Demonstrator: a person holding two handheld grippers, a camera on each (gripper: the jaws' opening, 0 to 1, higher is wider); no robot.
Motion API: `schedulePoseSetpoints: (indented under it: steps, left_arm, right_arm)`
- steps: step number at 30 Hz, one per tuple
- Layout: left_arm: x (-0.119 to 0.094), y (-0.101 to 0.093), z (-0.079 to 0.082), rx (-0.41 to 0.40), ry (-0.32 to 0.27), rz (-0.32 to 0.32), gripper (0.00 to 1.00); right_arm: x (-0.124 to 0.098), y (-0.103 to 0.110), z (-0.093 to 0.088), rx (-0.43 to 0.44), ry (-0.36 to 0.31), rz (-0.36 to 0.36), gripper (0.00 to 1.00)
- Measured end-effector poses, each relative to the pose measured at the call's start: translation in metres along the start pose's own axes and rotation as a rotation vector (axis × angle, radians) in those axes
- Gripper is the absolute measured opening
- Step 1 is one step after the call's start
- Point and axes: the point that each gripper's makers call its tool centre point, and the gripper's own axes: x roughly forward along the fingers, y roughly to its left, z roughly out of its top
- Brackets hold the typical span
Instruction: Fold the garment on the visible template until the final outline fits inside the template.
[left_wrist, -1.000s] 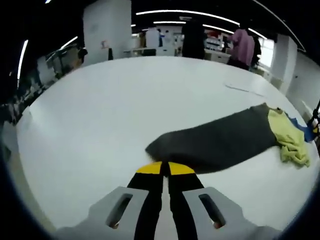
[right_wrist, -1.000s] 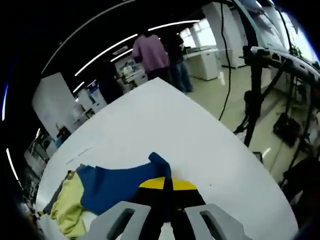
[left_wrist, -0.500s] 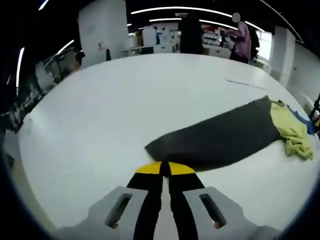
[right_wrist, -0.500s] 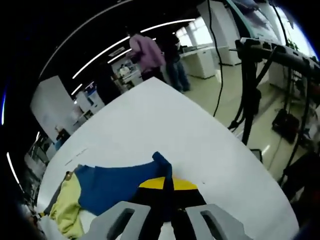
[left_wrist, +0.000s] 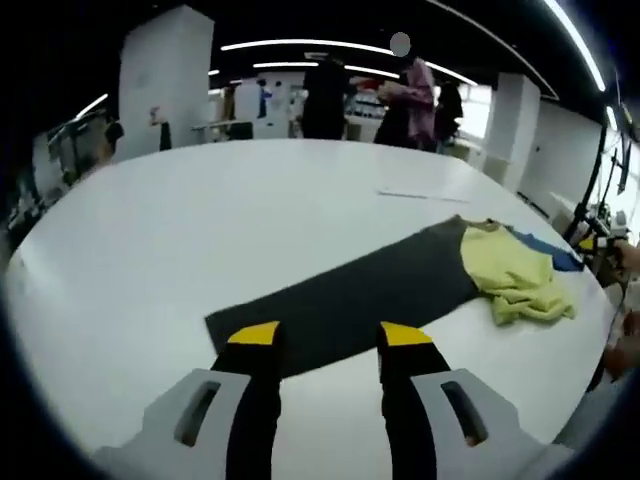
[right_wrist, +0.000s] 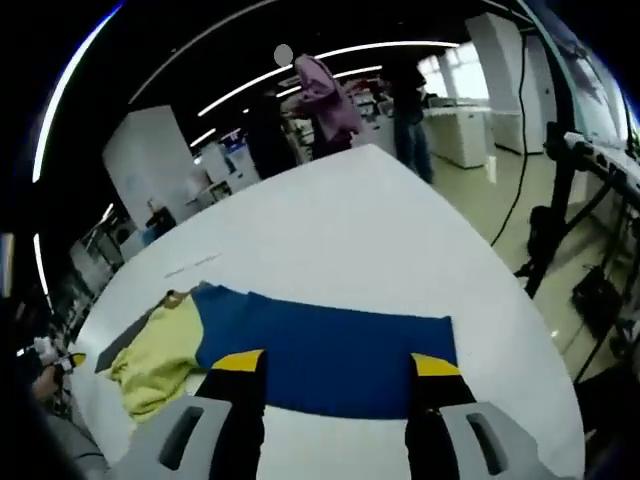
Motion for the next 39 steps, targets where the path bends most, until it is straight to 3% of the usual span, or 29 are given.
schedulePoseSetpoints:
  steps: [5, 10, 11, 18, 24, 29, 39]
  left_arm:
    - [-0.003, -0.025, 0.003, 0.001, -0.035, -0.076, 0.39]
    - [-0.004, -0.049, -0.001, -0.001, -0.042, -0.135, 0.40]
    - [-0.004, -0.053, -0.002, 0.002, -0.043, -0.144, 0.41]
    - [-0.003, -0.096, -0.009, 0.010, -0.039, -0.217, 0.40]
    - [0.002, -0.132, -0.021, 0.012, -0.026, -0.271, 0.38]
    - [0.010, -0.149, -0.033, 0.009, -0.015, -0.274, 0.37]
    - [0.026, -0.182, -0.048, 0.046, 0.003, -0.293, 0.28]
  right_arm:
    - [-0.007, 0.042, -0.011, -0.070, 0.022, 0.085, 0.65]
    - [-0.014, 0.078, -0.030, -0.121, 0.062, 0.166, 0.67]
    - [-0.011, 0.074, -0.029, -0.125, 0.064, 0.177, 0.67]
    - [-0.017, 0.106, -0.046, -0.171, 0.075, 0.247, 0.67]
    - [-0.016, 0.124, -0.065, -0.223, 0.098, 0.288, 0.66]
    - [-0.012, 0.137, -0.080, -0.246, 0.104, 0.315, 0.63]
    - [-0.002, 0.138, -0.107, -0.339, 0.133, 0.271, 0.48]
